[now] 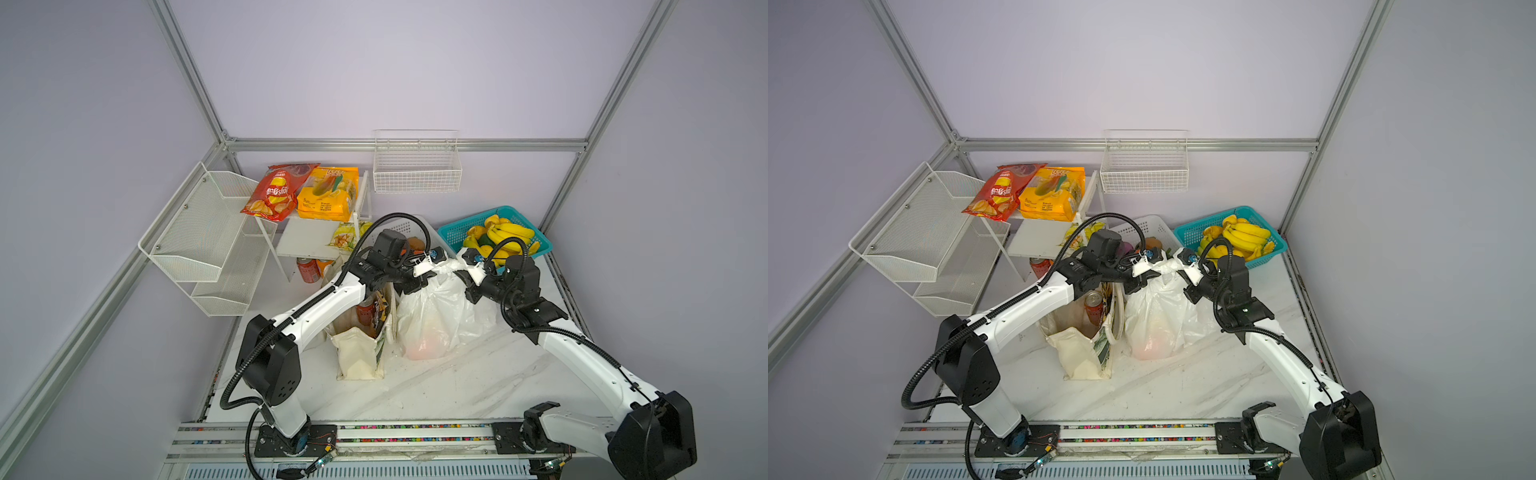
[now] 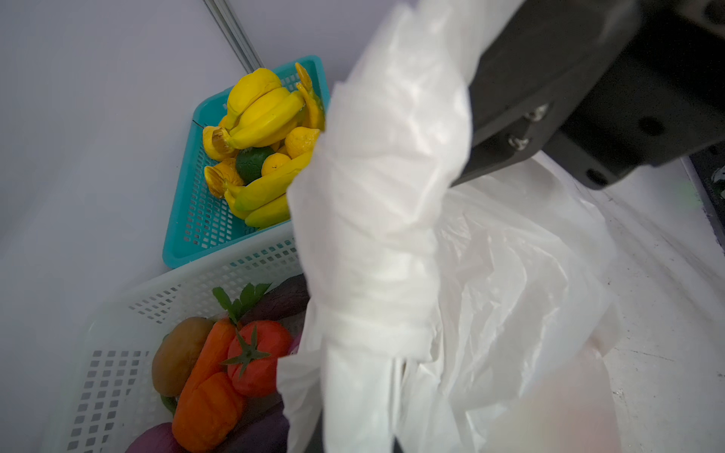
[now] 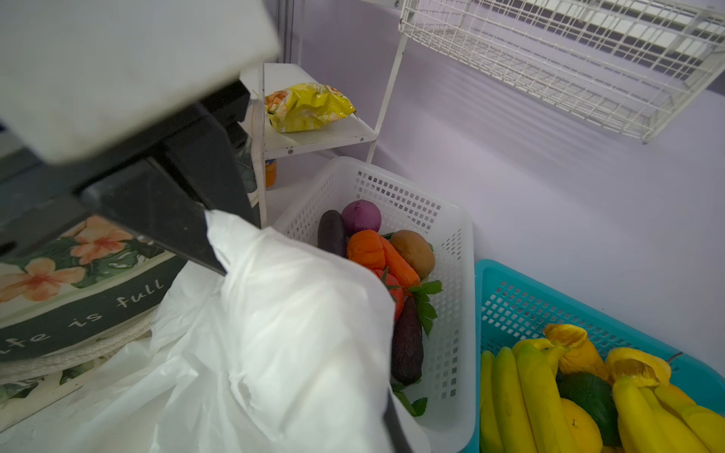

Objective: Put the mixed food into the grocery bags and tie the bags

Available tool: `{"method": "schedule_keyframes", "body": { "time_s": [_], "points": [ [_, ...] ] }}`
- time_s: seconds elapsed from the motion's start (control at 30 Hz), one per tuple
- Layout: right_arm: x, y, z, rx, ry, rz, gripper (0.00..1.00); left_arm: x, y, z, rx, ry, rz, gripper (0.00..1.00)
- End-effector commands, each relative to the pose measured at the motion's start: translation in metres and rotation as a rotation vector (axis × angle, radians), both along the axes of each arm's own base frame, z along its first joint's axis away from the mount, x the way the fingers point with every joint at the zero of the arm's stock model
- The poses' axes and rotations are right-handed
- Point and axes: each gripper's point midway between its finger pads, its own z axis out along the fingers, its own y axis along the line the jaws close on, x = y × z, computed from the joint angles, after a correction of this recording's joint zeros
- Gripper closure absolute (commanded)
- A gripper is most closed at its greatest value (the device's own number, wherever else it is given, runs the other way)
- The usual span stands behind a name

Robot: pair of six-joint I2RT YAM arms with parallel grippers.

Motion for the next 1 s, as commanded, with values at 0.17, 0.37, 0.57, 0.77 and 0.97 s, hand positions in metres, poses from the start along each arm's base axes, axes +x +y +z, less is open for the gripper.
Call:
{"method": "schedule_keyframes", "body": {
  "time_s": [0.17, 0.37, 0.57, 0.77, 0.97],
  "points": [
    [0.008, -0.006, 0.013, 0.064, -0.050, -0.075, 1.00, -0.025, -0.007, 0.055, -0.232, 0.091, -0.029, 1.00],
    [0.002, 0.004, 0.023, 0.218, -0.049, -0.033, 1.00, -0.037, -0.011, 0.055, -0.320, 0.164, -0.029, 1.00],
    [-0.006, 0.014, 0.029, 0.353, -0.010, 0.021, 1.00, -0.046, -0.015, 0.055, -0.370, 0.179, 0.020, 1.00],
    [-0.017, 0.021, 0.036, 0.484, 0.049, 0.081, 1.00, -0.054, -0.030, 0.044, -0.384, 0.204, 0.045, 1.00],
    [-0.031, 0.027, 0.040, 0.539, 0.086, 0.154, 1.00, -0.059, -0.040, 0.041, -0.427, 0.217, 0.068, 0.92]
  ]
}}
